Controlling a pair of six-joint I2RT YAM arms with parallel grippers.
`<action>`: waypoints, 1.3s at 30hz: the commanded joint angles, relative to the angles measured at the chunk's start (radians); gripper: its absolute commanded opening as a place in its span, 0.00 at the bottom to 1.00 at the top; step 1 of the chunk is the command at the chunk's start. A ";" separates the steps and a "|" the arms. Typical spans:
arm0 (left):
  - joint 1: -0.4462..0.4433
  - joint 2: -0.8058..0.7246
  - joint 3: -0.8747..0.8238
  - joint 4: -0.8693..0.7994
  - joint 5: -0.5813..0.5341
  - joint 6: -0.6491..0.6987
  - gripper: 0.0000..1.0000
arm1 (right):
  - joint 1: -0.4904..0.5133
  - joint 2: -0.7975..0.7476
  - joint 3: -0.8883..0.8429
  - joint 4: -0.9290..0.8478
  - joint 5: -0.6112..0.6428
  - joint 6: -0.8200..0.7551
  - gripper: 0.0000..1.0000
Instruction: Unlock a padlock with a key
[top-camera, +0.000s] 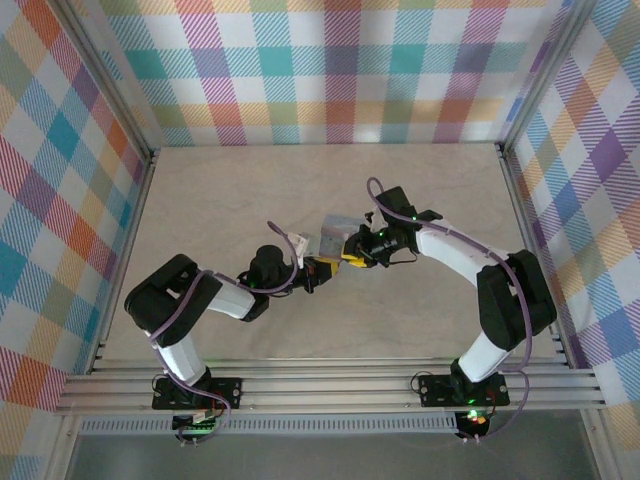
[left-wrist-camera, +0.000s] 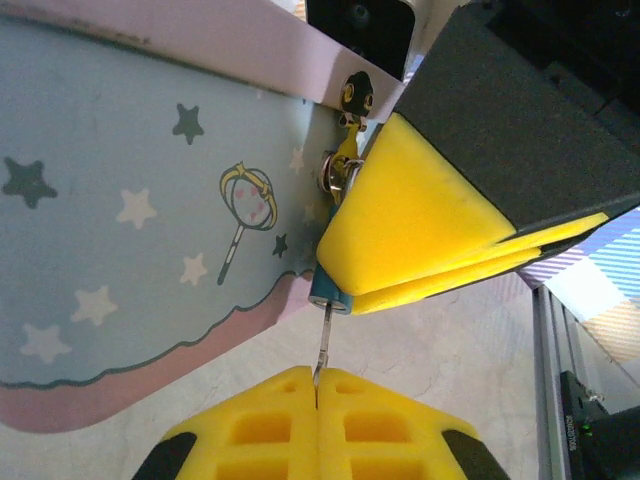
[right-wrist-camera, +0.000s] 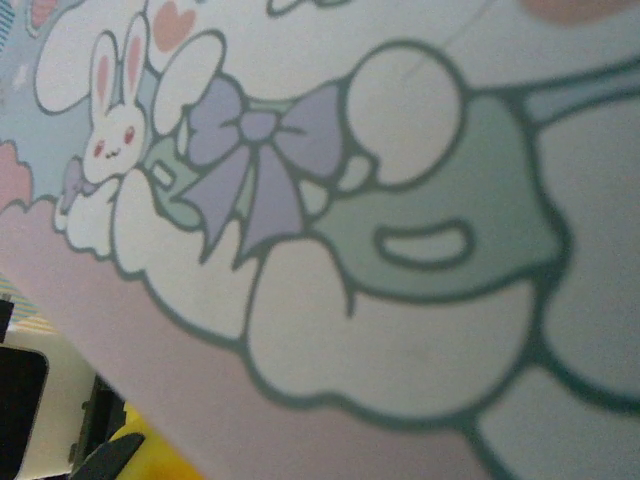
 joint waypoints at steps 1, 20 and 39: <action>0.010 0.001 0.010 0.199 0.014 -0.018 0.00 | 0.025 -0.008 -0.019 -0.002 -0.133 0.009 0.00; -0.013 -0.040 -0.014 0.109 -0.068 0.100 0.00 | -0.003 -0.040 -0.011 -0.041 -0.147 0.006 0.00; -0.049 0.087 0.080 0.238 -0.070 -0.176 0.00 | 0.017 -0.031 -0.111 0.085 -0.119 0.047 0.00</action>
